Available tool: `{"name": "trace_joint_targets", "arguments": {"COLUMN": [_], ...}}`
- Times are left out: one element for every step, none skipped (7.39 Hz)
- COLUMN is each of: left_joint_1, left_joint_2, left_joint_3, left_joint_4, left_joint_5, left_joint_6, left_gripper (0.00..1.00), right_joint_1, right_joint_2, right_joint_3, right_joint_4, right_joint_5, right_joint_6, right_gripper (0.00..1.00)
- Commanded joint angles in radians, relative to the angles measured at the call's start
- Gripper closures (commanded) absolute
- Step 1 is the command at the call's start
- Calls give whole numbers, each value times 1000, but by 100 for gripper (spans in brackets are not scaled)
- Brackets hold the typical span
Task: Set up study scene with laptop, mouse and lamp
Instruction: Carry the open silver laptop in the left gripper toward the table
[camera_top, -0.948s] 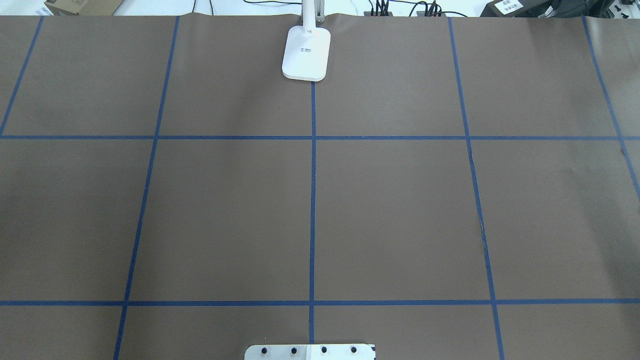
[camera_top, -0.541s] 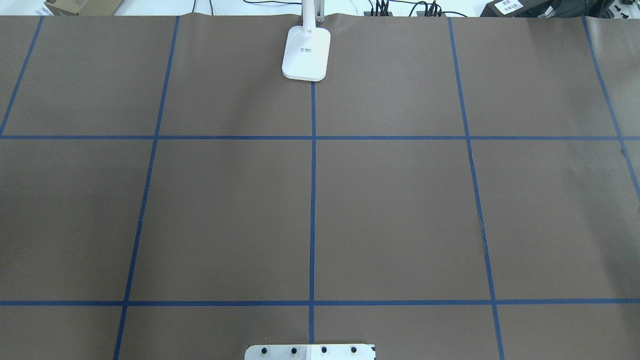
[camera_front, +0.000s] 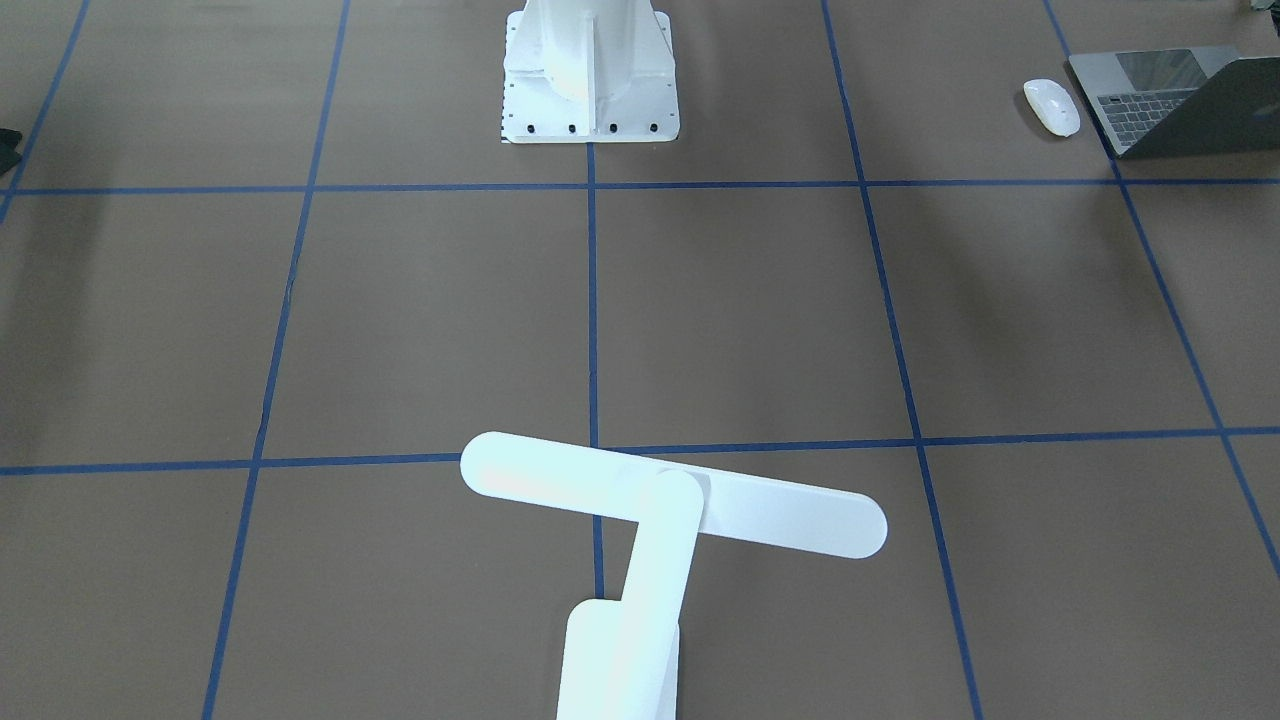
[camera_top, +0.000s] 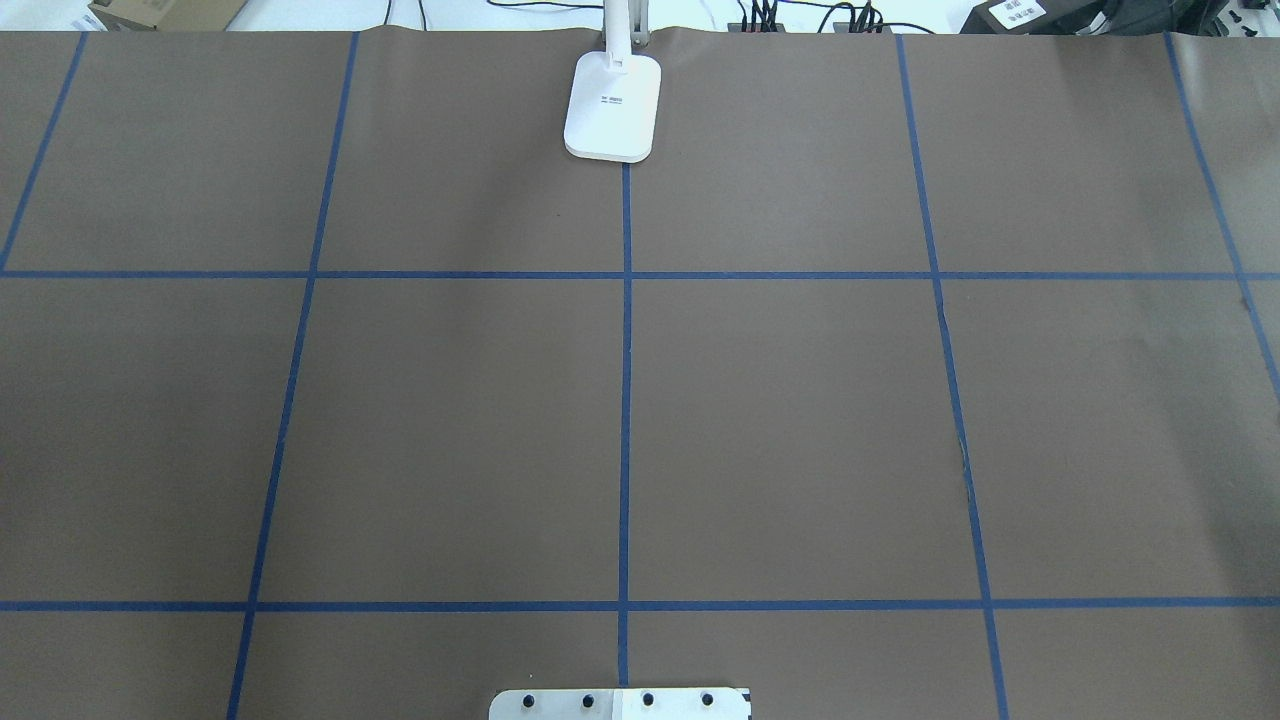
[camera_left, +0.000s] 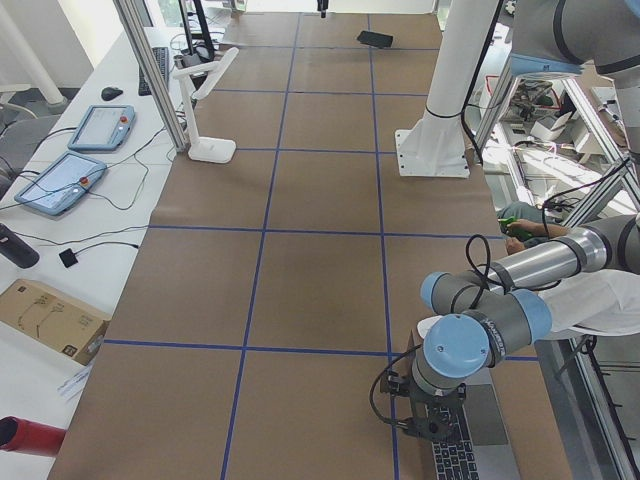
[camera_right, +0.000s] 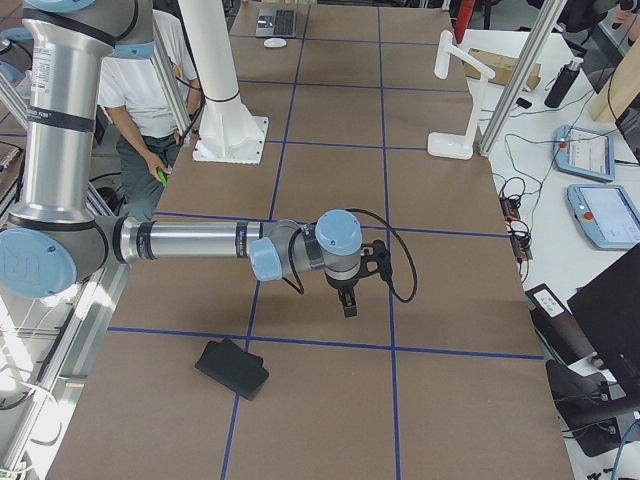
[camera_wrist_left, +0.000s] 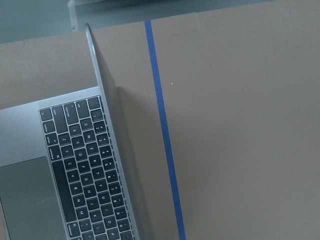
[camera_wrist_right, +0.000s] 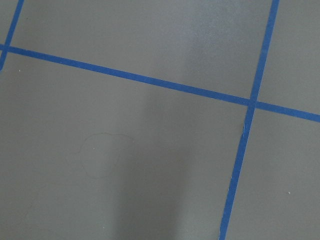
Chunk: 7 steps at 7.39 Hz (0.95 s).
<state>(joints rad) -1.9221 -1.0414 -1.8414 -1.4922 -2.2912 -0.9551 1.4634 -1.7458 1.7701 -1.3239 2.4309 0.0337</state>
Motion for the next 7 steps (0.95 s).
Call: {"name": "trace_joint_targets", "arguments": {"left_joint_1": [0, 0, 0, 0, 0, 0, 0], "left_joint_2": [3, 6, 6, 7, 7, 20, 32], "left_joint_3": [11, 13, 14, 14, 16, 14, 14], "left_joint_4": [0, 3, 3, 9, 10, 7, 6], "left_joint_5": [-2, -4, -5, -5, -5, -5, -5], "left_joint_6": [-4, -4, -5, -4, -2, -2, -1], "left_gripper": [3, 5, 8, 14, 18, 22, 25], "right_joint_1": [0, 0, 0, 0, 0, 0, 0], "right_joint_2": [-4, -4, -4, -4, -4, -4, -4], "right_joint_3": [-1, -1, -1, -1, -1, -1, -1], "right_joint_4": [0, 0, 0, 0, 0, 0, 0], "right_joint_5": [-4, -4, -4, -4, -4, -4, -4], "right_joint_6": [-2, 0, 0, 2, 2, 2, 5], "right_gripper": [1, 1, 1, 1, 1, 1, 1]}}
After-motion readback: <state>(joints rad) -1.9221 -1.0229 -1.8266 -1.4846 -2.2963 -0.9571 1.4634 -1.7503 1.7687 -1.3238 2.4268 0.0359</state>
